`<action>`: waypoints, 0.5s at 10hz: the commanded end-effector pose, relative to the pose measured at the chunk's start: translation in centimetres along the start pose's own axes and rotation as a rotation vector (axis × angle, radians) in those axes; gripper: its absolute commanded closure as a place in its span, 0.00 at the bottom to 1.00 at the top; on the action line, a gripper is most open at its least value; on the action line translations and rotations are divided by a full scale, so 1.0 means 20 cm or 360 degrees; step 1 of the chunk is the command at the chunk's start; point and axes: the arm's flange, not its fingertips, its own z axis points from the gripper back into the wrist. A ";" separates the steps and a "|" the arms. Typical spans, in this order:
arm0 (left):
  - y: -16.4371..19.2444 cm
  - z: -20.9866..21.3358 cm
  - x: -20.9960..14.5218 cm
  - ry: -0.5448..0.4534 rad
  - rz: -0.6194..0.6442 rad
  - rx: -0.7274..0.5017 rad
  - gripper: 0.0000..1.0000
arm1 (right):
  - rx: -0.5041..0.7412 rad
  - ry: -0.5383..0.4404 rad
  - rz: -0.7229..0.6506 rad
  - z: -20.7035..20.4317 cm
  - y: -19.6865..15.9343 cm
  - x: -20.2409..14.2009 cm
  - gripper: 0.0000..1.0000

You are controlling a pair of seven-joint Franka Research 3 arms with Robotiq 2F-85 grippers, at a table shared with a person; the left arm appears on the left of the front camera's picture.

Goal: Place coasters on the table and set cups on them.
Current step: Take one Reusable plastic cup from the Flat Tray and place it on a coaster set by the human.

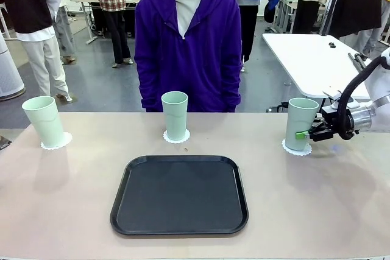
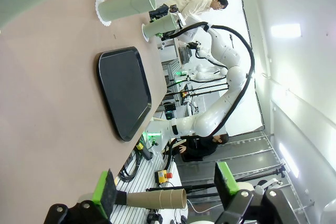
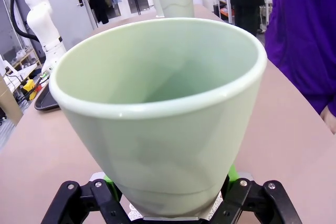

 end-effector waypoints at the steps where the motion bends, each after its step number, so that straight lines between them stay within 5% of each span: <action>1: -0.01 0.01 0.00 -0.0002 -0.0012 -0.0004 0.00 | 0.0057 0.0032 0.0009 -0.01 0.04 -0.01 0.07; 2: -0.01 0.01 0.00 -0.0002 -0.0012 -0.0004 0.00 | 0.0061 0.0035 0.0000 -0.01 0.04 -0.01 0.00; 5: -0.01 0.01 0.00 -0.0002 -0.0012 -0.0004 0.00 | 0.0073 0.0045 -0.0017 0.01 0.04 -0.02 0.00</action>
